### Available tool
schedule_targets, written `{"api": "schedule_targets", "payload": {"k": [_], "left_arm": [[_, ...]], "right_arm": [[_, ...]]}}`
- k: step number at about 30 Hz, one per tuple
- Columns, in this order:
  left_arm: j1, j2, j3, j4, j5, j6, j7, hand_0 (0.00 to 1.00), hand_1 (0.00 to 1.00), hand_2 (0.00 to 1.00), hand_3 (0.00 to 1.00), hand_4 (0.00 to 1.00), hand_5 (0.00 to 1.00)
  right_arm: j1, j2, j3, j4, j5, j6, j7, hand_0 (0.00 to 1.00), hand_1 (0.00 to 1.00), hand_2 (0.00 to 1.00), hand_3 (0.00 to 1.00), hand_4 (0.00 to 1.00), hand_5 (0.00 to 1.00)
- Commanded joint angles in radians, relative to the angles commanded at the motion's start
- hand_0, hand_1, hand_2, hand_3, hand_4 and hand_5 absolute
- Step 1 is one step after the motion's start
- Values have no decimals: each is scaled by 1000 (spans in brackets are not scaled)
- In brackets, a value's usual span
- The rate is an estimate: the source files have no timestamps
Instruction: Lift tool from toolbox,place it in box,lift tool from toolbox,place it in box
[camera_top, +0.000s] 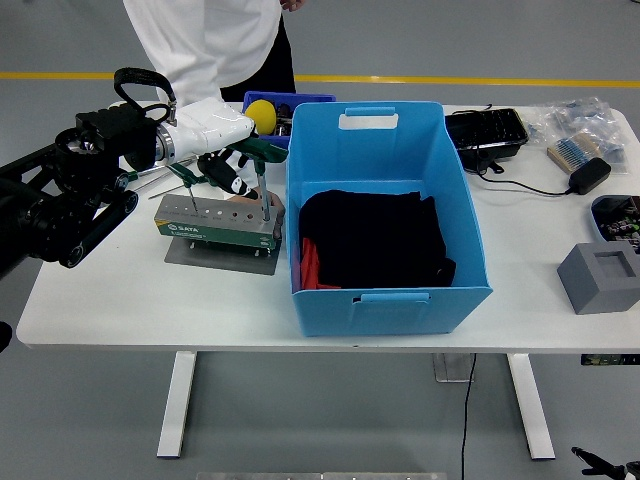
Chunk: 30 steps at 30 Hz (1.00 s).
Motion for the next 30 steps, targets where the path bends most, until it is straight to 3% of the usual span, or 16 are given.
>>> {"api": "schedule_targets", "payload": {"k": [11, 12, 29, 30], "left_arm": [[2, -15, 4, 25, -109, 8, 35, 237, 112, 160, 234, 998, 578], [2, -16, 4, 26, -116, 10, 36, 206, 71, 121, 173, 998, 588], [-7, -15, -6, 24, -211, 62, 13, 173, 6, 54, 88, 998, 609], [-7, -15, -5, 25, -219, 68, 10, 164, 2, 7, 37, 998, 672]], "right_arm": [[-4, 1, 6, 0, -9, 0, -2, 638, 624, 682, 561, 815, 668], [-4, 1, 7, 1, -10, 0, -2, 638, 623, 682, 561, 815, 668], [1, 0, -2, -1, 6, -1, 2, 638, 622, 681, 561, 815, 668], [1, 0, -1, -1, 6, -1, 2, 637, 621, 681, 561, 815, 668]]}}
